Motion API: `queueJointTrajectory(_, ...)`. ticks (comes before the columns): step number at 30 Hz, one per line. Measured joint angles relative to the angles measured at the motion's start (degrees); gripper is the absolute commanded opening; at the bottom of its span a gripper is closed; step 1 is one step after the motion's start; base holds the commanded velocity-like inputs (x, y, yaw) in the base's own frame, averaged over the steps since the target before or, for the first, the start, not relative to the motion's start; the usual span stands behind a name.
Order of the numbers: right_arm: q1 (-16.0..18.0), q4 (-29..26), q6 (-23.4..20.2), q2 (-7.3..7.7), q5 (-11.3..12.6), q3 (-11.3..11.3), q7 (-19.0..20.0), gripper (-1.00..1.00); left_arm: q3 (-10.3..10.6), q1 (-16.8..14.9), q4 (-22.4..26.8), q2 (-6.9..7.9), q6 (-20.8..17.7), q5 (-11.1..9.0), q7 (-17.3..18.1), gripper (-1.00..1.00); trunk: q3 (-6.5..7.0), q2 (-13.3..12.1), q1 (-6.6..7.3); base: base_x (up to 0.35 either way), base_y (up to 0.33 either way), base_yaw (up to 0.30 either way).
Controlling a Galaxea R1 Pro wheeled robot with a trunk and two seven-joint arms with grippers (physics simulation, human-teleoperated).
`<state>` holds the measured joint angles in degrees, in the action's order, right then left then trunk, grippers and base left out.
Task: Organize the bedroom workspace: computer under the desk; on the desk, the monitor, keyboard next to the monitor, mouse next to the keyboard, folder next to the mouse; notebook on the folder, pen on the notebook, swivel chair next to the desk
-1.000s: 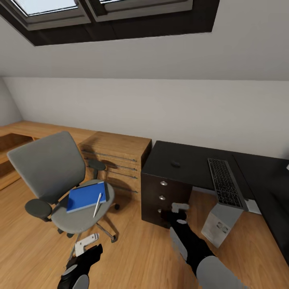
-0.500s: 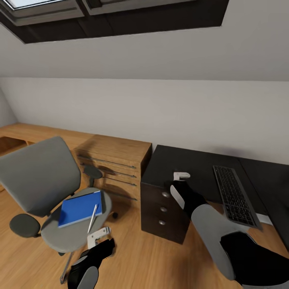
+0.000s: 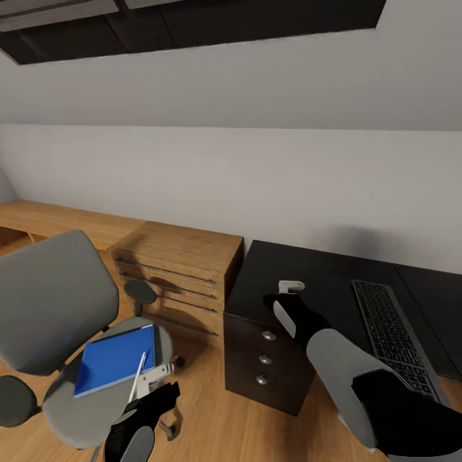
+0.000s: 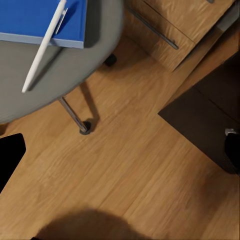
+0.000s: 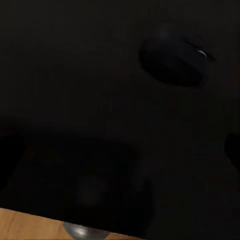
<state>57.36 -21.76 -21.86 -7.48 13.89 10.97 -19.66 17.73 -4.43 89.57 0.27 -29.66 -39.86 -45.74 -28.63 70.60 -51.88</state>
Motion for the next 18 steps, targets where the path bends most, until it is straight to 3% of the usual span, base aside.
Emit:
queueJointTrajectory(8, 0.0, 1.64, 0.52, 0.15, -0.27, 0.02, -0.03, 1.0, 0.13, 0.0, -0.03, 0.05, 0.0, 0.01, 0.02, 1.0, 0.0, 0.0, 0.0, 0.321, 0.0, 0.0)
queueJointTrajectory(12, 0.0, 3.72, 3.18, 0.23, -0.23, 0.0, -0.23, 1.0, 0.15, 0.0, -0.04, 0.05, 0.01, 0.04, 0.0, 1.0, 0.0, 0.0, 0.0, 0.321, 0.0, 0.0)
queueJointTrajectory(13, -0.01, 5.87, 5.39, 0.58, -0.04, -0.25, -0.43, 1.0, 0.18, 0.0, -0.06, 0.05, 0.01, 0.05, -0.01, 1.0, 0.0, 0.0, 0.0, 0.321, 0.0, 0.0)
queueJointTrajectory(18, 0.01, 7.02, 6.51, 1.67, 0.18, -0.39, -0.64, 1.0, 0.2, 0.0, -0.2, 0.05, 0.01, 0.01, -0.01, 1.0, 0.0, 0.0, -0.02, 0.229, -0.012, 0.0)
